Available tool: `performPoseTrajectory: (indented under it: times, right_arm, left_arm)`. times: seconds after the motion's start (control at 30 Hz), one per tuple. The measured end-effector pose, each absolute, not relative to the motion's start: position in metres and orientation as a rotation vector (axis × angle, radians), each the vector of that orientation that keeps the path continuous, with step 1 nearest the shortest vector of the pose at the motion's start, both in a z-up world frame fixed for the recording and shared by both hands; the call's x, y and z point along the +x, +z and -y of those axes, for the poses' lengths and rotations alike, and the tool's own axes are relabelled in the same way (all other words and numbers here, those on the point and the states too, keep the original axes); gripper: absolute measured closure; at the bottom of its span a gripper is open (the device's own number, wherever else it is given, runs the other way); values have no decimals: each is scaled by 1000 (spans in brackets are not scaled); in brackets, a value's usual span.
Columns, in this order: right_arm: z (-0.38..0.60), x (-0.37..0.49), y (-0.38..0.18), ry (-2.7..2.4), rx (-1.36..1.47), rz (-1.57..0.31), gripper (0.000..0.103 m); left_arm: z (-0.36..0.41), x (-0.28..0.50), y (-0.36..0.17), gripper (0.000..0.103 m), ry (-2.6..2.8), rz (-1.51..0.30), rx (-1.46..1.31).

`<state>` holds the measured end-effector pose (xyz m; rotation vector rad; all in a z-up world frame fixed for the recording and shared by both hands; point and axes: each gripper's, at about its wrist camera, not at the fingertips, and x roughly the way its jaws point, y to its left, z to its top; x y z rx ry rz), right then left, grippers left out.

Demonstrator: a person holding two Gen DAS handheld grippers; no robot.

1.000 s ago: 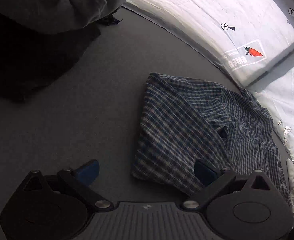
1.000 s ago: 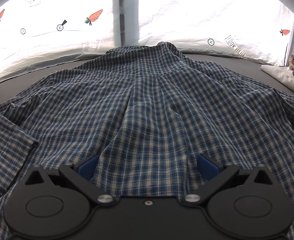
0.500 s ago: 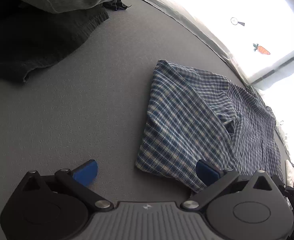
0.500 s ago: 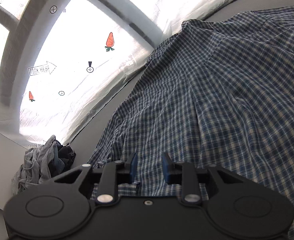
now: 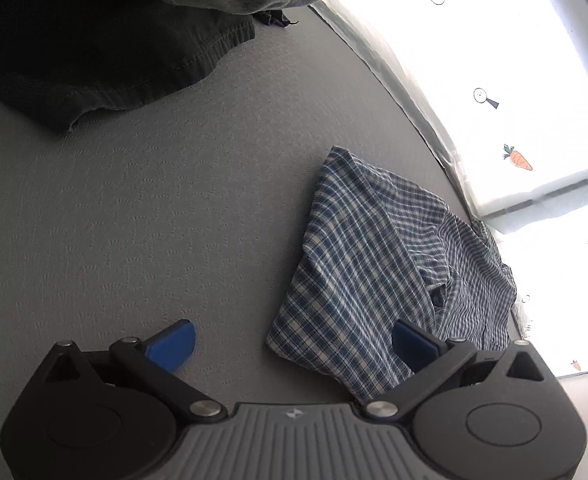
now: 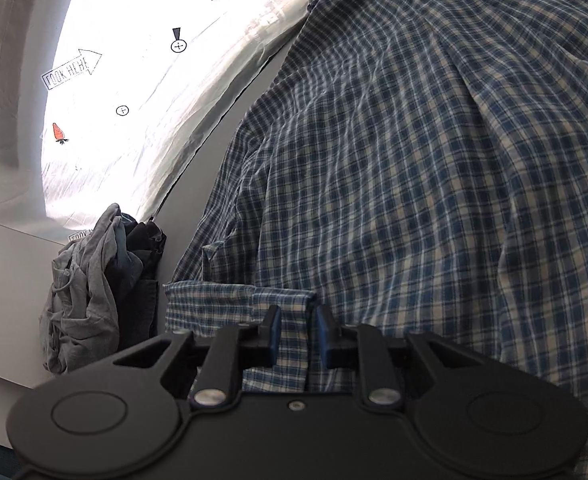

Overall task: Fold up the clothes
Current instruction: 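Grasp the shirt side edge with the right tool, then fold the held side edge over toward the shirt center with the right tool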

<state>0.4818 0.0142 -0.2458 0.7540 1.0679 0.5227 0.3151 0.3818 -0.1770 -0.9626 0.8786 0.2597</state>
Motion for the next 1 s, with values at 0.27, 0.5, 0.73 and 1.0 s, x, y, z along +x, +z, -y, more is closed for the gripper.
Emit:
performPoseTrajectory:
  times: [0.27, 0.5, 0.73, 1.0]
  right_arm:
    - [-15, 484, -232, 677, 837, -1009, 92]
    - [-25, 485, -245, 626, 768, -1076, 77]
    - [-31, 485, -248, 637, 724, -1059, 97]
    - [5, 460, -227, 601, 787, -918, 102]
  left_arm:
    - [-380, 315, -176, 0, 262, -881, -956]
    - [-379, 317, -176, 0, 261, -884, -948]
    - [-382, 317, -176, 0, 262, -888, -963]
    - [-350, 311, -147, 8, 226, -869, -837]
